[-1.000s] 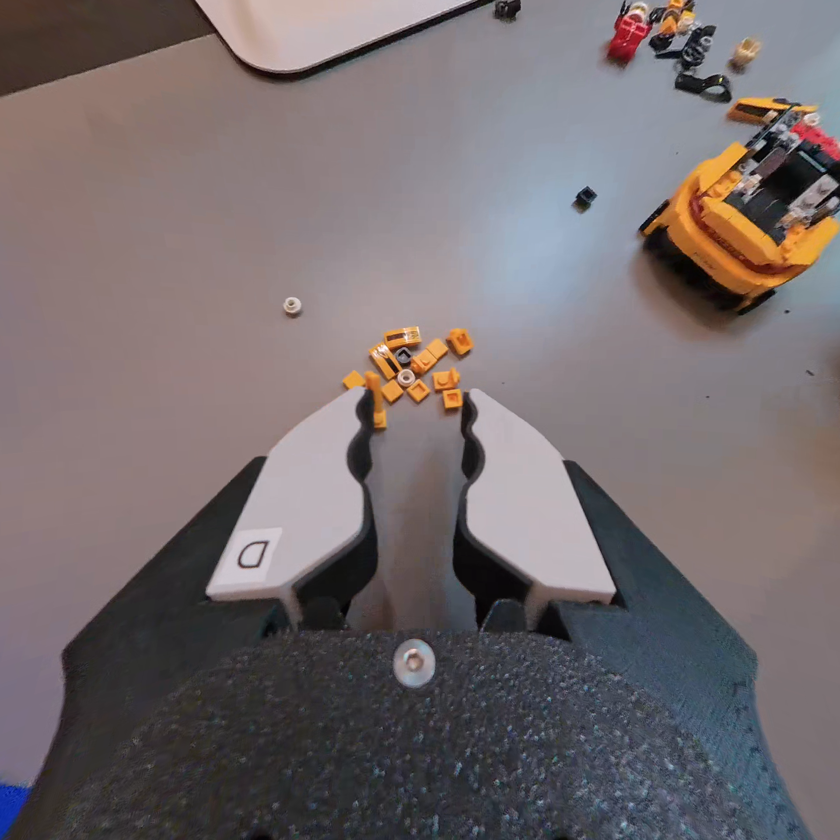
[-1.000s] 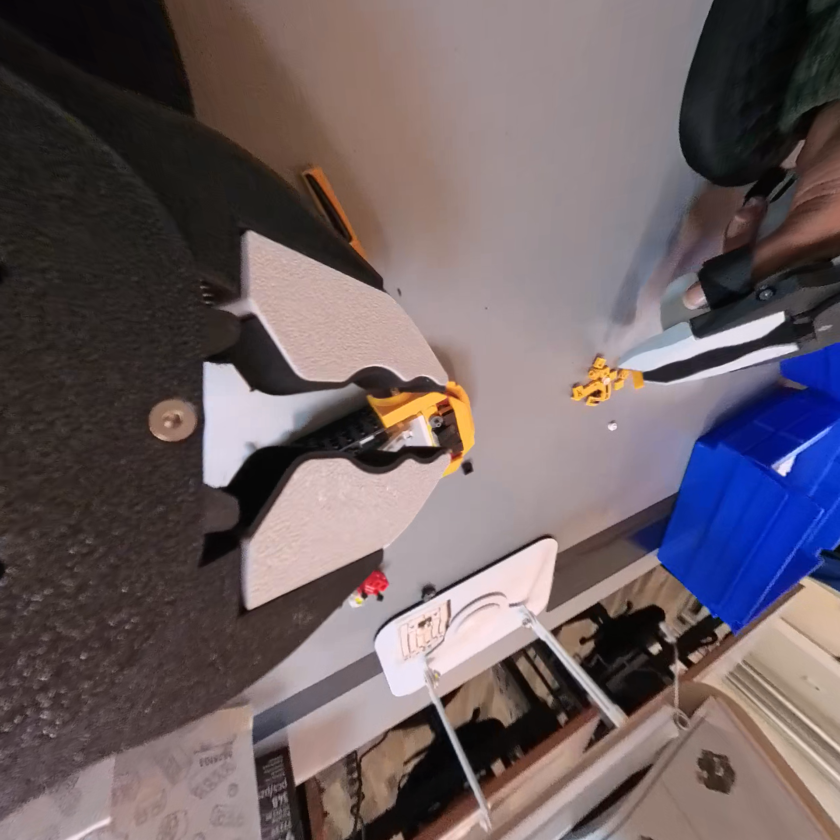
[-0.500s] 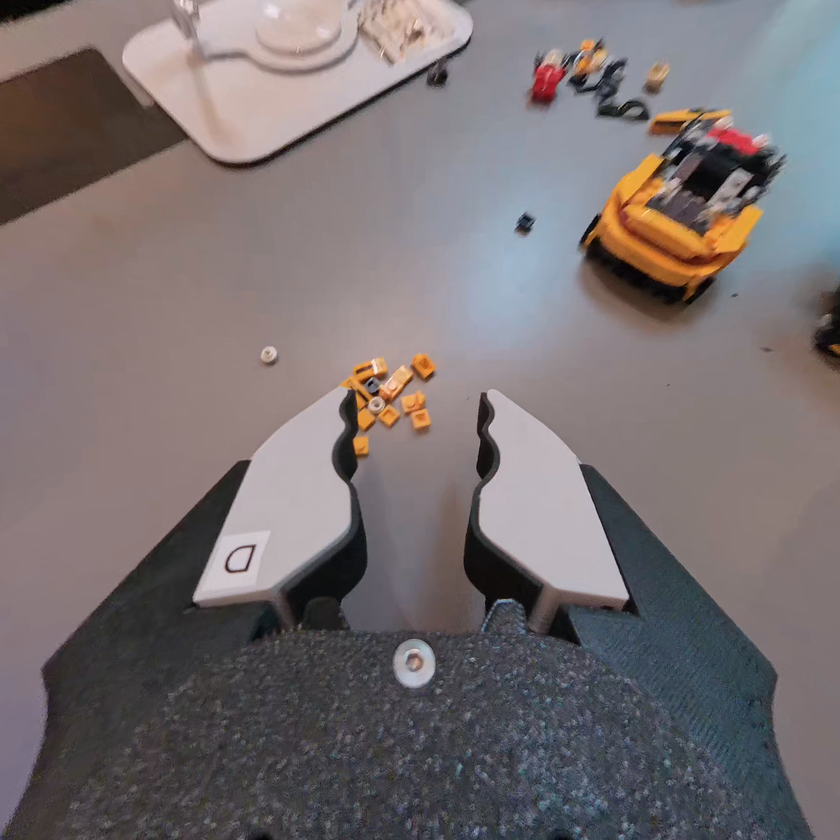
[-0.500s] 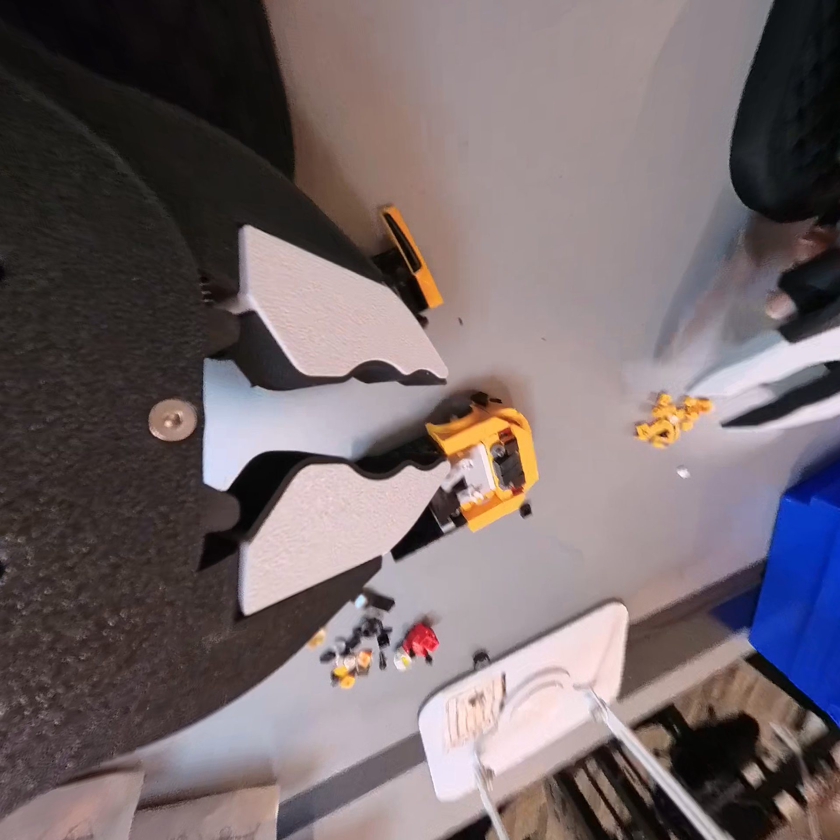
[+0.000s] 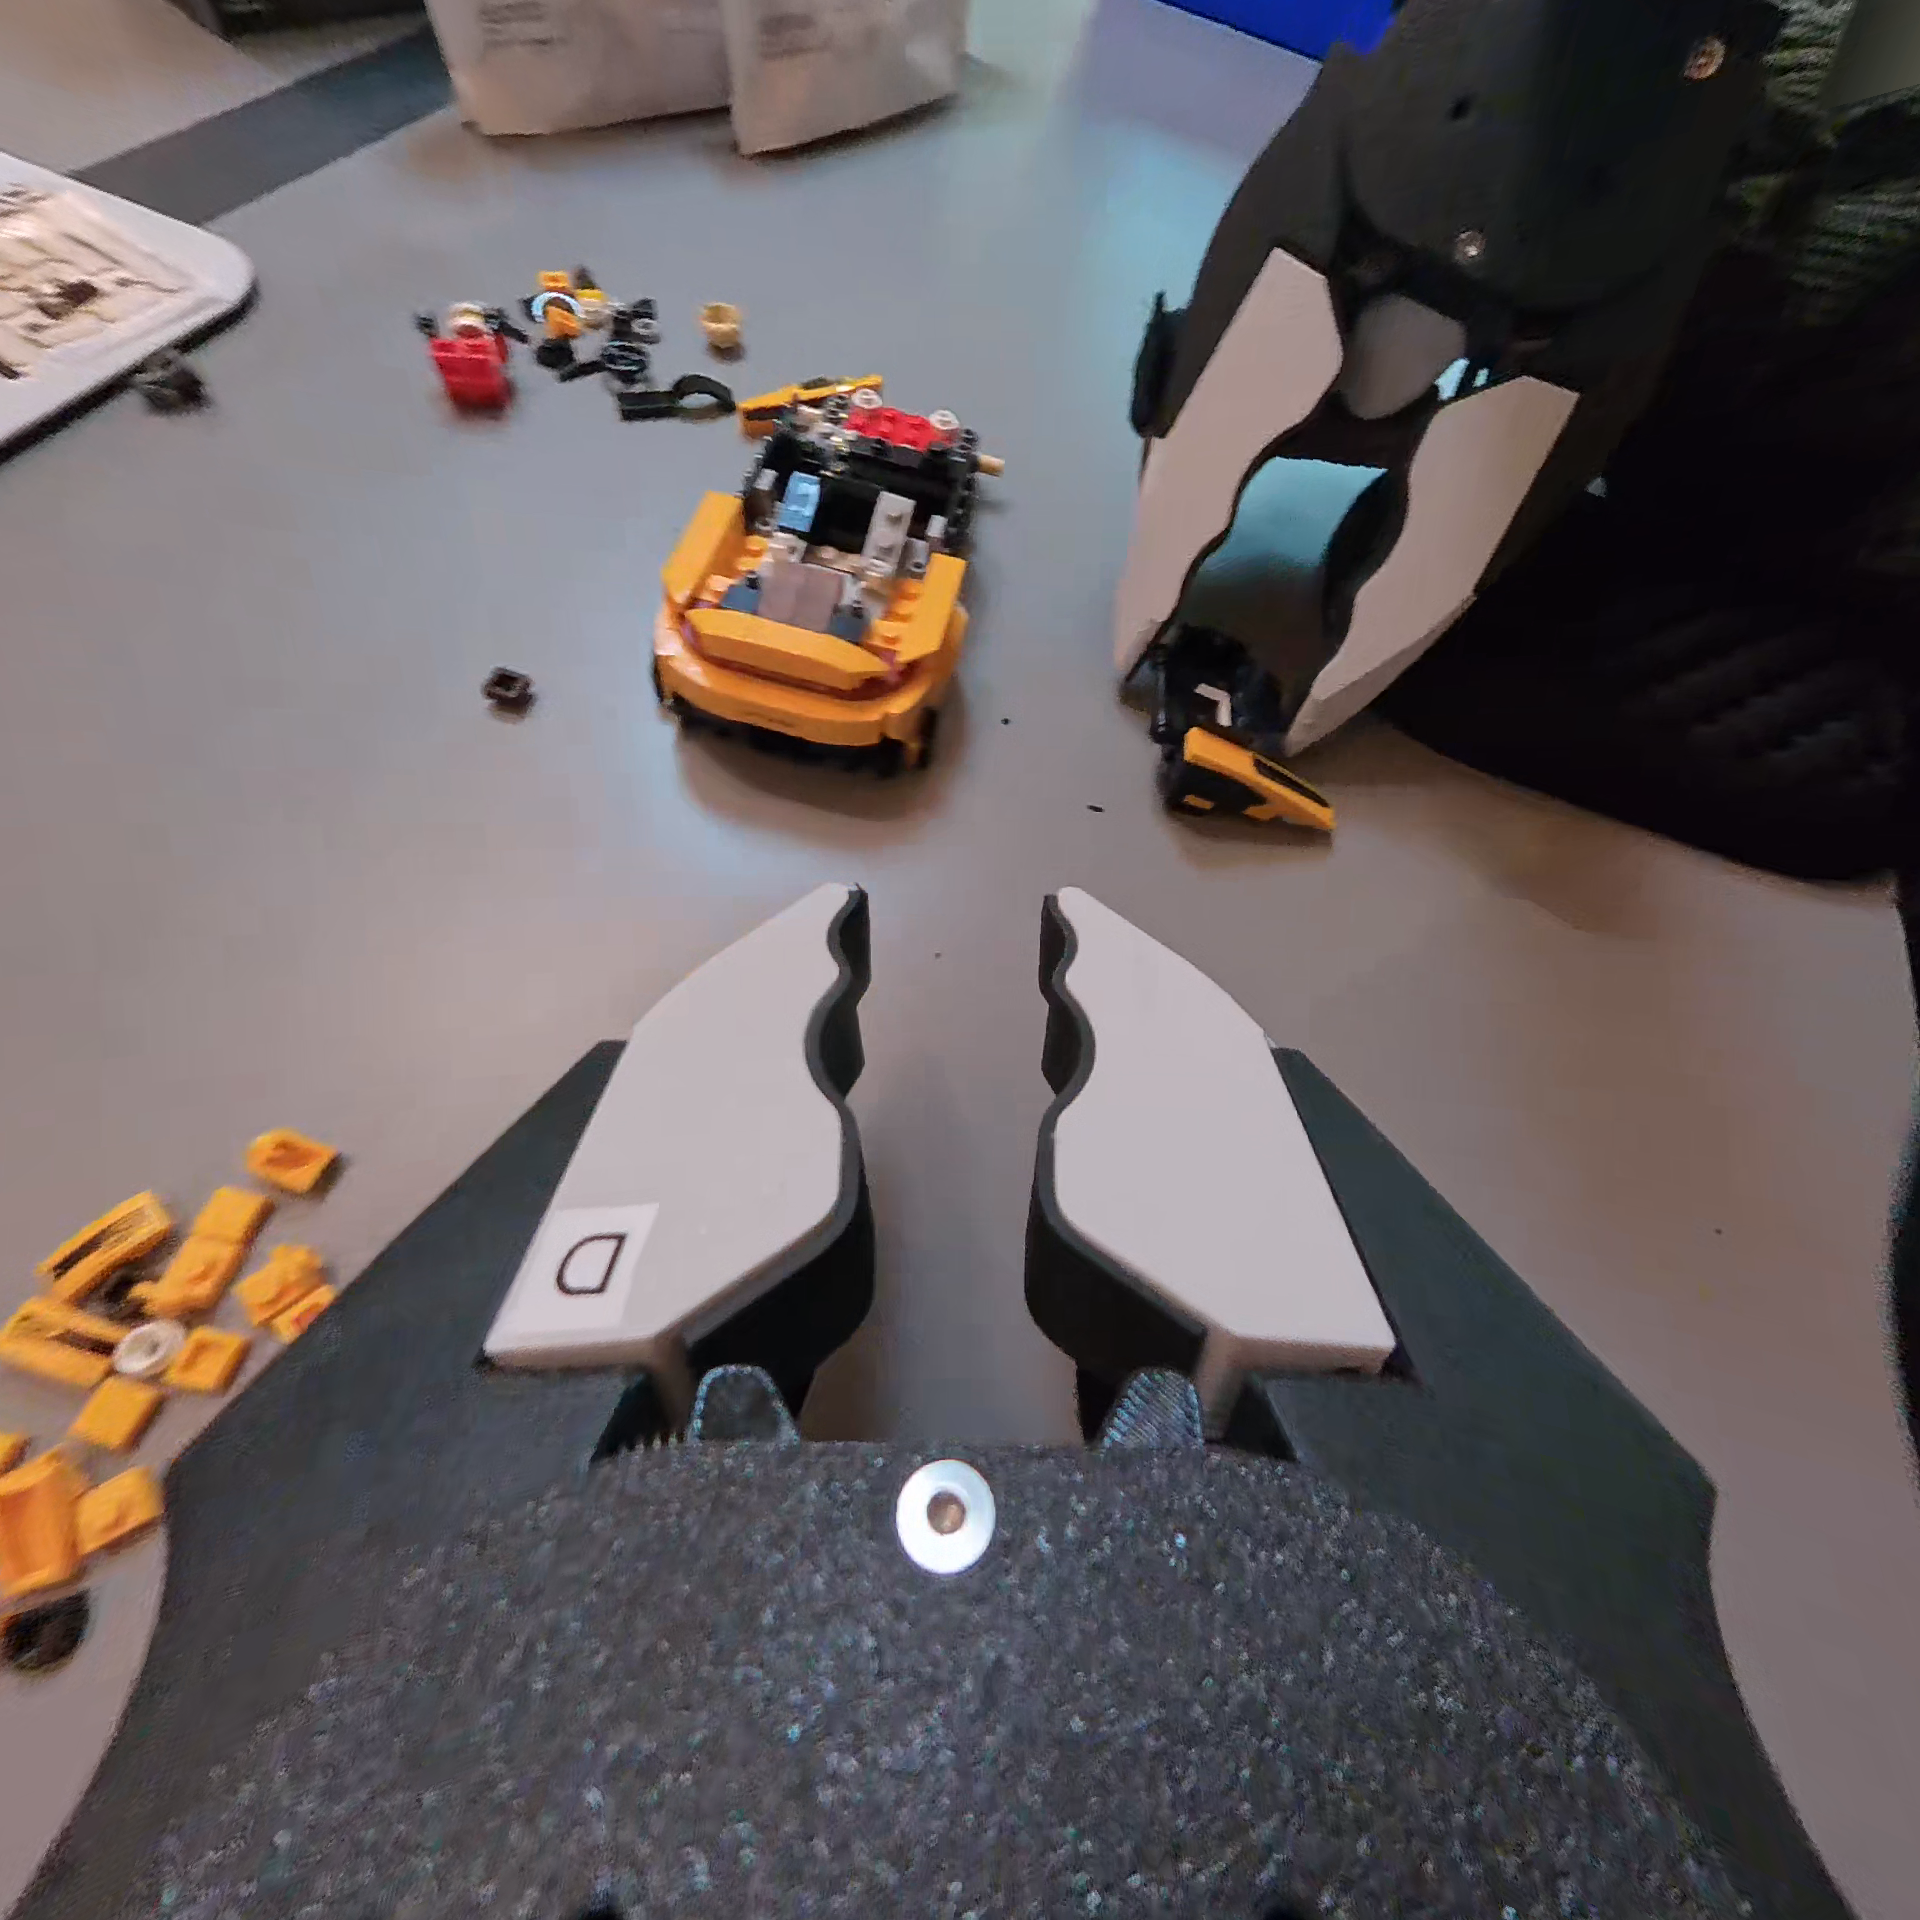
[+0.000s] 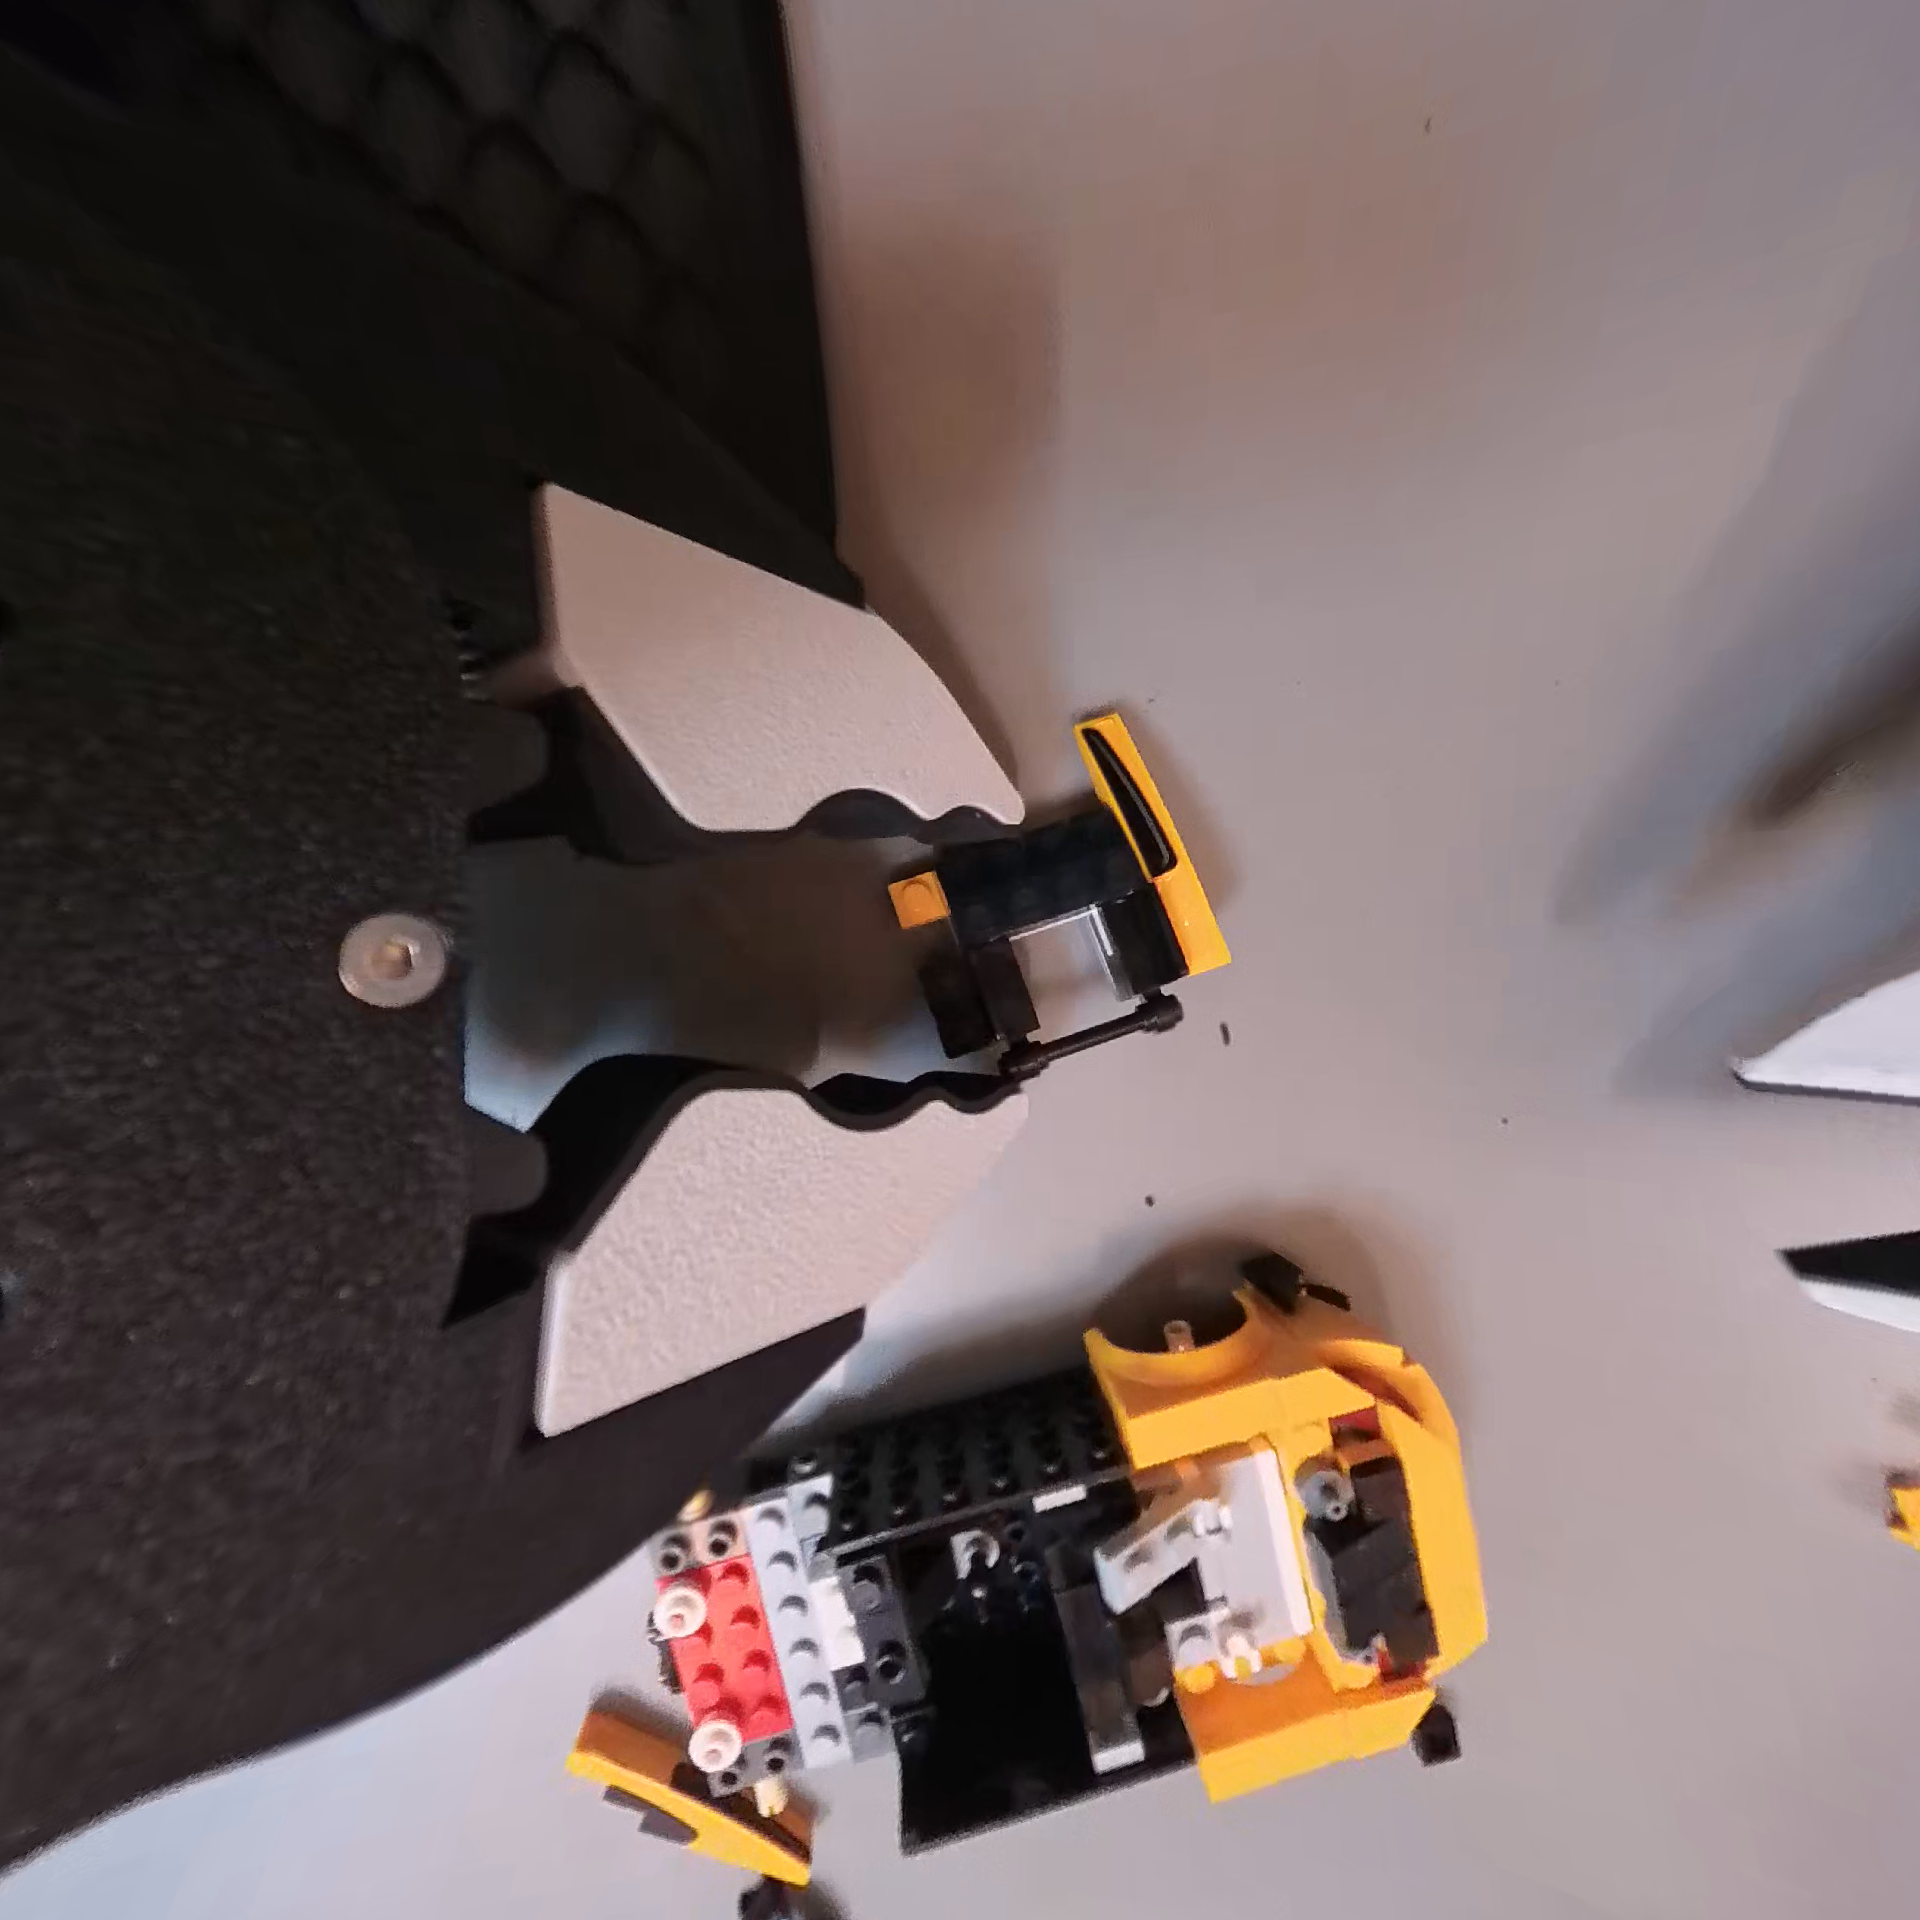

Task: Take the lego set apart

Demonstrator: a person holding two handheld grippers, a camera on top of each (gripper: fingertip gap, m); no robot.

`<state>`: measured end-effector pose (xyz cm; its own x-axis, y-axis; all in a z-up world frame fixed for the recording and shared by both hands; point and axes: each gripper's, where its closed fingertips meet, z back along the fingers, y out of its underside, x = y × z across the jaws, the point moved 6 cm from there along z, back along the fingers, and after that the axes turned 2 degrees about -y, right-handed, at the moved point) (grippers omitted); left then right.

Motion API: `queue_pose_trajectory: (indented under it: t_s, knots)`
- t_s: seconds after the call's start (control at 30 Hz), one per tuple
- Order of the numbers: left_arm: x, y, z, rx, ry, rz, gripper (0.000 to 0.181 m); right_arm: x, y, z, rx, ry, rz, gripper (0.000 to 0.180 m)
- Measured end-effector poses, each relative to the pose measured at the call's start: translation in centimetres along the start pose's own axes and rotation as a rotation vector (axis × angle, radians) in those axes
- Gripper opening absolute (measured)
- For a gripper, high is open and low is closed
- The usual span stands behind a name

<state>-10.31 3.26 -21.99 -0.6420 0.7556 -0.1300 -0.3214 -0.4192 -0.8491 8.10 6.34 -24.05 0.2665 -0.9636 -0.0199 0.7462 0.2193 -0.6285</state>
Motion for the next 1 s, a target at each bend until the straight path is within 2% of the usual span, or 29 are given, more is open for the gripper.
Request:
queue_pose_trajectory:
  t_s: [0.1, 0.2, 0.4, 0.43, 0.47, 0.53, 0.6, 0.73, 0.8, 1.0]
  knots:
    - [-0.9, -0.1, -0.3, -0.011, 0.091, 0.032, 0.031, -0.1, -0.8, -0.2, -0.040, 0.039, 0.025, 0.042]
    - [-1.8, -0.6, -0.6, -0.054, 0.189, 0.095, 0.032, -0.5, -2.6, 0.2, -0.160, 0.143, 0.074, 0.042]
    - [-2.8, -2.5, -1.1, -0.181, 0.379, 0.345, 0.038, 0.1, -5.9, 0.5, -0.289, 0.360, 0.224, 0.042]
    - [-2.9, -2.6, -1.2, -0.186, 0.384, 0.359, 0.036, 0.4, -6.4, 0.4, -0.292, 0.394, 0.256, 0.042]
    - [-2.8, -2.6, -1.2, -0.184, 0.371, 0.357, 0.025, 0.7, -6.8, 0.4, -0.295, 0.417, 0.290, 0.042]
    - [-2.9, -2.8, -0.6, -0.214, 0.374, 0.299, 0.024, 1.1, -7.4, 0.4, -0.303, 0.478, 0.346, 0.042]
    - [-3.2, -3.2, 0.1, -0.246, 0.342, 0.185, 0.023, 1.5, -7.7, 0.9, -0.346, 0.461, 0.351, 0.041]
    - [-4.8, -3.8, 1.7, -0.323, 0.204, -0.192, 0.023, 1.7, -7.7, 3.3, -0.556, 0.205, 0.163, 0.037]
    - [-5.5, -4.0, 2.3, -0.366, 0.207, -0.243, 0.023, 1.3, -7.2, 3.7, -0.578, 0.143, 0.098, 0.037]
    - [-7.0, -4.0, 2.9, -0.404, 0.211, -0.396, 0.023, 2.5, -7.6, 3.1, -0.621, 0.035, 0.117, 0.019]
